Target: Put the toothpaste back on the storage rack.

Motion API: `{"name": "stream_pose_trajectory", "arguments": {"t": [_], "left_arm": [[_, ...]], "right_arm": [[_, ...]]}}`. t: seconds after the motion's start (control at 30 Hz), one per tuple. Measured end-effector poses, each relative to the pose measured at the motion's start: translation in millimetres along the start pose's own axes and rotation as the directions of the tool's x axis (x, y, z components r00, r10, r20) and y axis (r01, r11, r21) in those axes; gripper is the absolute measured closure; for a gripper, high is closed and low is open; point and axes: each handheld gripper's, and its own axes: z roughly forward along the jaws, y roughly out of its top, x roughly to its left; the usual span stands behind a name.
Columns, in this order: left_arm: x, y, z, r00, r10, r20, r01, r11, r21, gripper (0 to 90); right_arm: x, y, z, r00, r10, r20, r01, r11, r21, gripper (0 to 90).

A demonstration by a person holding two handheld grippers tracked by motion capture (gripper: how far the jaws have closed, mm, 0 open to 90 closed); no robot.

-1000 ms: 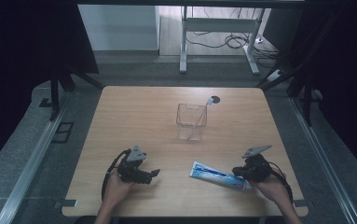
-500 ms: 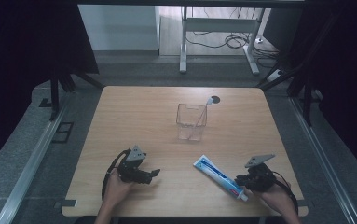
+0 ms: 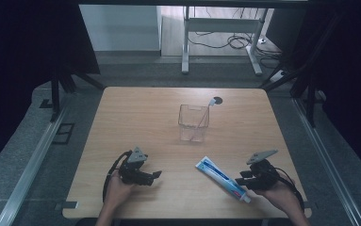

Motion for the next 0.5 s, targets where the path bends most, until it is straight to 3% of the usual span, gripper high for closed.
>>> {"name": "stream_pose_trajectory", "arguments": {"t": [0.5], "left_arm": [[-0.4, -0.6, 0.8, 1.0, 0.001, -0.001, -0.001, 1.0, 0.007, 13.7]], "right_arm": [[15.6, 27.2, 17.8, 0.9984, -0.043, -0.037, 0.047, 0.994, 0.103, 52.9]]}}
